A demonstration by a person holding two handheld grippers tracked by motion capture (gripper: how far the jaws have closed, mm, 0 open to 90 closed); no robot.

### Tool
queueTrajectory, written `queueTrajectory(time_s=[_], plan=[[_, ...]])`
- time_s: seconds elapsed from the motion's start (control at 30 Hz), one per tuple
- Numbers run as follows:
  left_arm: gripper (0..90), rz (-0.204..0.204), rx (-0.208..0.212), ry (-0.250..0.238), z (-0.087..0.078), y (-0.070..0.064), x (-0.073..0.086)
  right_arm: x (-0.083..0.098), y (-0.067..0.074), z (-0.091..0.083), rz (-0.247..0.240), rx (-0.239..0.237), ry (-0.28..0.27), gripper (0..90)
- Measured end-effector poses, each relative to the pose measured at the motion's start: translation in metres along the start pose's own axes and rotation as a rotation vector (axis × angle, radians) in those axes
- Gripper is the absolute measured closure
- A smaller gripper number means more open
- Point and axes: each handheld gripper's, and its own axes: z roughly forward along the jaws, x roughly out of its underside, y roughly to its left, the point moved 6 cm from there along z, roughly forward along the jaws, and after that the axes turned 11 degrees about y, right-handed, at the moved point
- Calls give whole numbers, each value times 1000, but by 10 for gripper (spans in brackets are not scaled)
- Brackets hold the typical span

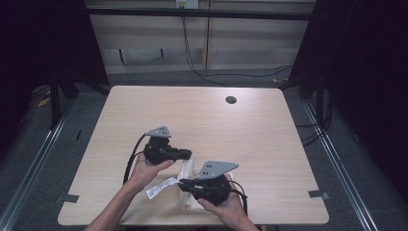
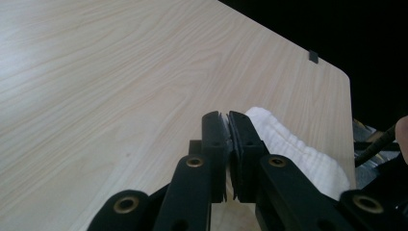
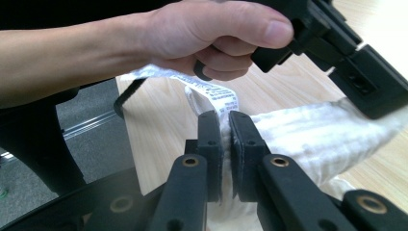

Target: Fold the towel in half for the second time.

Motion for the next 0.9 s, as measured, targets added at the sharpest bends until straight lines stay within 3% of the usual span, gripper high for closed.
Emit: queueTrajectory(time_s=[0.1, 0.23, 0.47, 0.57, 0.67, 0.9], plan=[[864, 17, -6, 31, 10, -5, -2, 6, -1, -6, 5, 13, 9, 839], [864, 7, 7, 30, 19, -7, -4, 22, -6, -5, 39, 12, 18, 839], [864, 16, 23, 47, 36, -14, -7, 29, -8, -18, 46, 34, 27, 839], [864, 14, 38, 49, 42, -15, -8, 39, -10, -20, 77, 41, 42, 838], [864, 13, 47, 58, 47, -17, -11, 48, -11, -28, 95, 68, 43, 838], [864, 20, 58, 92, 67, -23, -11, 59, -14, -32, 101, 86, 65, 837]])
